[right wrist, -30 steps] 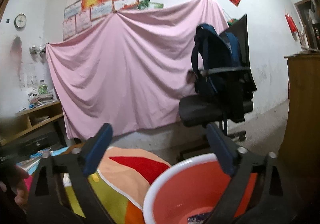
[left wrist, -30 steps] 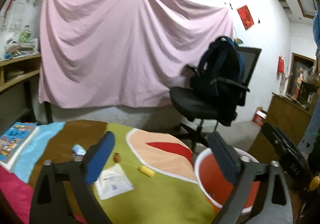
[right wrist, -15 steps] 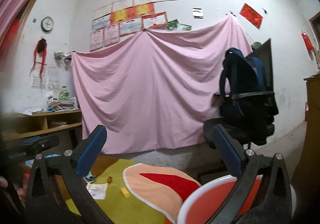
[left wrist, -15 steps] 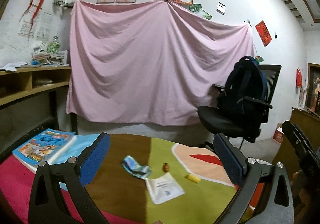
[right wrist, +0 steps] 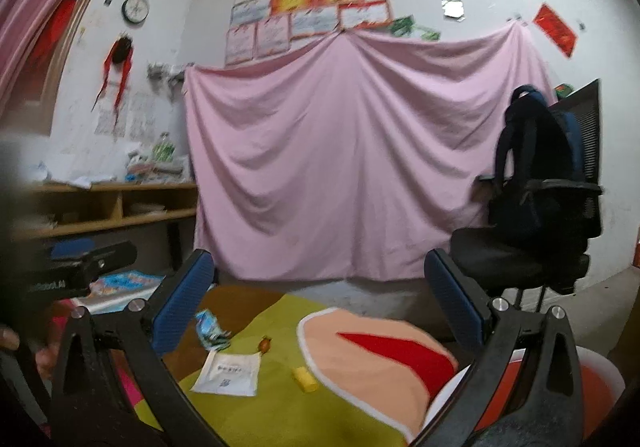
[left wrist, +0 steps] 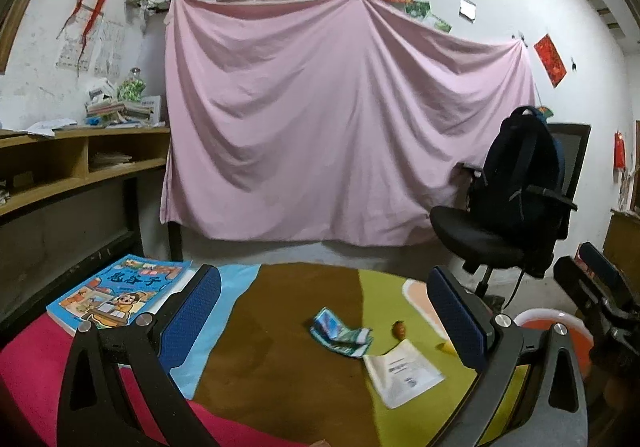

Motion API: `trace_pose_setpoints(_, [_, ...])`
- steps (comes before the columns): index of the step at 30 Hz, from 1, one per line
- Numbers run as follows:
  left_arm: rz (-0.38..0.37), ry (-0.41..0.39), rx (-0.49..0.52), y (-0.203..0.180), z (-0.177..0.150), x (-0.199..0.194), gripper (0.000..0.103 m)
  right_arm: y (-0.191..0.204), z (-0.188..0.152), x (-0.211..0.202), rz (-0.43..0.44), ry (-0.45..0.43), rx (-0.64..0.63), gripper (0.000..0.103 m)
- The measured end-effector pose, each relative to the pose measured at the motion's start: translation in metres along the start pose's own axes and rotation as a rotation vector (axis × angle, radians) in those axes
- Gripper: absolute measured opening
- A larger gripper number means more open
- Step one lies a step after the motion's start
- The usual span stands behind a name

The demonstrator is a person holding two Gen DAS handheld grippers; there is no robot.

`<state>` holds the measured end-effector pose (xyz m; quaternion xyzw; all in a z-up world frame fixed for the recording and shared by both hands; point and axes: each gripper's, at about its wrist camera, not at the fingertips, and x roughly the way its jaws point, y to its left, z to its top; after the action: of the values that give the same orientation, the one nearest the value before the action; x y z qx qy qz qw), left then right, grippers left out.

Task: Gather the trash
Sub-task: 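Move both empty grippers back over the table, then grasp the green-blue wrapper with the left gripper while the right grasps the white paper sheet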

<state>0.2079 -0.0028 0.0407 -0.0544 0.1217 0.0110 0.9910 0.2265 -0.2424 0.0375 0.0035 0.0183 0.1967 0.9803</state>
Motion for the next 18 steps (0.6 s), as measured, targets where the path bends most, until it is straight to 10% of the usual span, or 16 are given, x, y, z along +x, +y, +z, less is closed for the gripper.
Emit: trace_pose_setpoints(18, [0.08, 0.327, -0.007, 0.042, -0.017, 0.064, 0.1, 0.021, -0.056, 0.109, 0.213, 0.571, -0.037, 0.103])
